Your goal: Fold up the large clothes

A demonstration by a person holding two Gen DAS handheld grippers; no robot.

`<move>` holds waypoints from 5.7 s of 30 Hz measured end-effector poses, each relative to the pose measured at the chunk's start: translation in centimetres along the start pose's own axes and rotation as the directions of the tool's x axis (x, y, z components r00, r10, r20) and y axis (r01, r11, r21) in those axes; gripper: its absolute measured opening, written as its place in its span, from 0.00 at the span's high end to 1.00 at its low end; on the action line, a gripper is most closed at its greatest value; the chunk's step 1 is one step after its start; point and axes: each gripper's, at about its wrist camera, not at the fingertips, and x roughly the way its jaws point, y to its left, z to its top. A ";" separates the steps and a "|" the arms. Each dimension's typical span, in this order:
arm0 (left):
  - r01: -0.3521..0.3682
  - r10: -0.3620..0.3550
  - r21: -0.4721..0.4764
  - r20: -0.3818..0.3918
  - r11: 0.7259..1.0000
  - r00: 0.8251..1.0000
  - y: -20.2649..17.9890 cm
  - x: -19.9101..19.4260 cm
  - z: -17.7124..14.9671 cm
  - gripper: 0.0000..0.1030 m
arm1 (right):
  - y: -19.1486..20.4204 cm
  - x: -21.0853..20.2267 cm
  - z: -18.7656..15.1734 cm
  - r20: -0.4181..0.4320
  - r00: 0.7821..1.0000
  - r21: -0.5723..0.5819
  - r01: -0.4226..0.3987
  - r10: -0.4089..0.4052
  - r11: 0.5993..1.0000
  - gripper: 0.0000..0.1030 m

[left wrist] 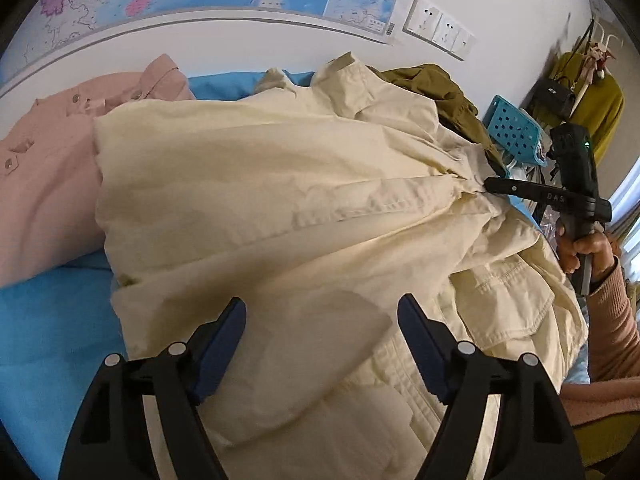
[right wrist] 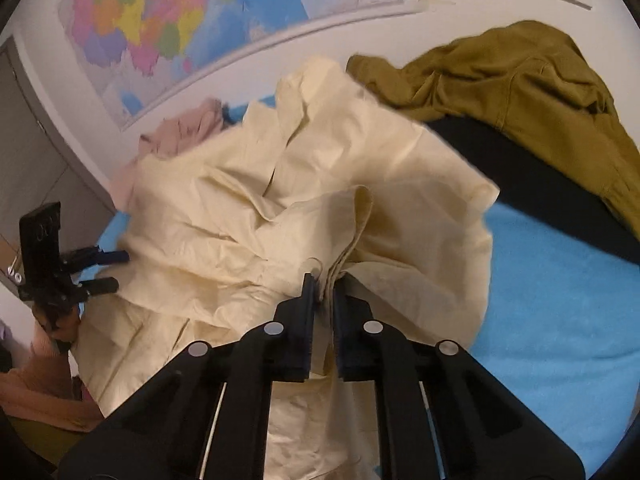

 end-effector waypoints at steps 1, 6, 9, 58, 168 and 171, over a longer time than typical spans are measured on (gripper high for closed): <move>-0.001 0.001 -0.002 -0.005 1.000 1.000 0.1 0.1 0.1 0.27 | -0.2 0.4 0.0 -0.009 1.000 0.005 0.008 -0.008 1.000 0.92; -0.009 0.007 -0.026 -0.071 1.000 0.997 1.0 1.9 0.3 0.27 | -1.2 2.4 -0.5 -0.060 0.997 0.037 0.040 -0.038 0.999 0.88; -0.006 0.004 -0.037 -0.048 0.999 0.999 1.1 1.0 0.2 0.27 | -1.4 1.4 -0.7 -0.047 0.999 0.058 0.030 -0.027 0.998 0.77; 0.258 -0.241 -0.321 0.093 0.911 0.966 3.3 -9.7 -11.4 0.77 | 2.1 -11.6 -14.7 0.196 0.888 0.166 -0.448 0.416 0.878 0.83; -0.158 0.145 -0.350 -0.063 0.923 0.987 12.6 4.5 19.1 0.73 | -2.7 -1.9 11.5 0.243 0.959 0.208 -0.199 0.147 0.958 0.10; -0.169 0.158 -0.348 -0.060 0.922 0.986 12.4 4.6 19.1 0.73 | 0.7 -0.3 10.9 0.202 0.979 0.068 0.024 -0.037 0.997 0.10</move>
